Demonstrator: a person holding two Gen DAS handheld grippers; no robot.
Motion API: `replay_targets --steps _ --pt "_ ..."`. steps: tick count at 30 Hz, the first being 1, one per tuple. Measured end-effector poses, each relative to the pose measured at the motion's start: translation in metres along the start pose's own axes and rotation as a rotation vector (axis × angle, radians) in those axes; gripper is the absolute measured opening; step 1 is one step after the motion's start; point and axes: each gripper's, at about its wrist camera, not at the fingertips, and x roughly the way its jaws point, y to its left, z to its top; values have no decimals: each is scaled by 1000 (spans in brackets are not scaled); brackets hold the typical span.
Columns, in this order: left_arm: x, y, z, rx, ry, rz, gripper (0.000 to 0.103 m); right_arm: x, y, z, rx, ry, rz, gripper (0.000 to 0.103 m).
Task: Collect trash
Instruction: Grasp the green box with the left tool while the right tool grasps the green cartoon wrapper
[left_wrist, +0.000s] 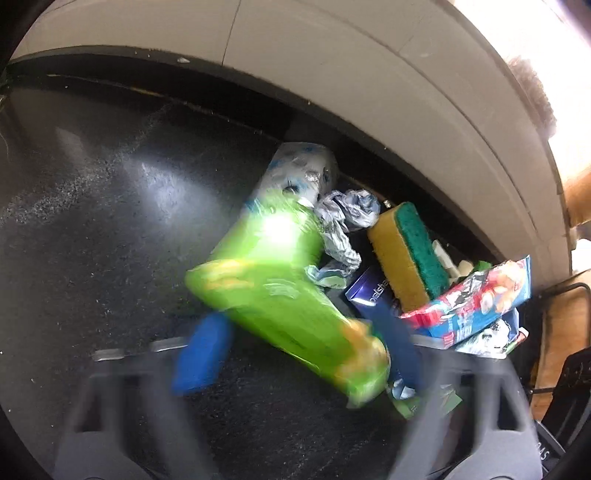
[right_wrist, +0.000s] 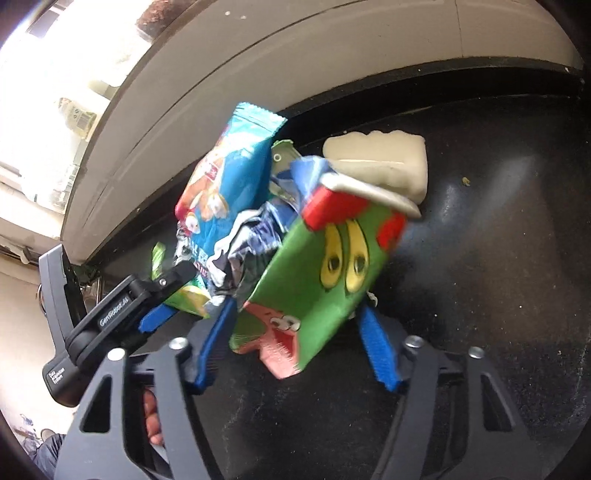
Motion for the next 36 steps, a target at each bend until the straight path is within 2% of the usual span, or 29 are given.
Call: replay_targets --steps 1,2,3,8,11,14,17,24,28,32,36 --pt "-3 5 0 -5 16 -7 49 -5 0 -1 -11 -1 6 54" --pt "-5 9 -1 -16 23 -20 42 -9 1 -4 -18 -1 7 54" --pt "-8 12 -3 -27 28 -31 39 -14 1 -7 -26 -4 8 53" --pt "-42 16 -21 61 8 -42 39 -50 6 -26 -112 -27 -25 53" --pt "-70 18 -39 174 -14 10 39 -73 12 -41 -175 -44 -40 53" --pt "-91 17 -55 234 -31 38 39 -84 21 -56 -220 -51 -54 53" --pt "-106 19 -63 256 -39 59 39 -93 26 -72 -252 -55 -56 53" --pt "-128 27 -89 252 -62 78 39 -95 40 -82 -328 -47 -65 53" --pt "-152 37 -99 263 -125 127 39 -89 78 -88 -444 -29 -42 53" --pt "-192 66 -113 257 -203 222 39 -75 136 -101 -593 8 28 53" --pt "-233 115 -137 170 -257 320 39 -46 212 -135 -786 91 124 53"
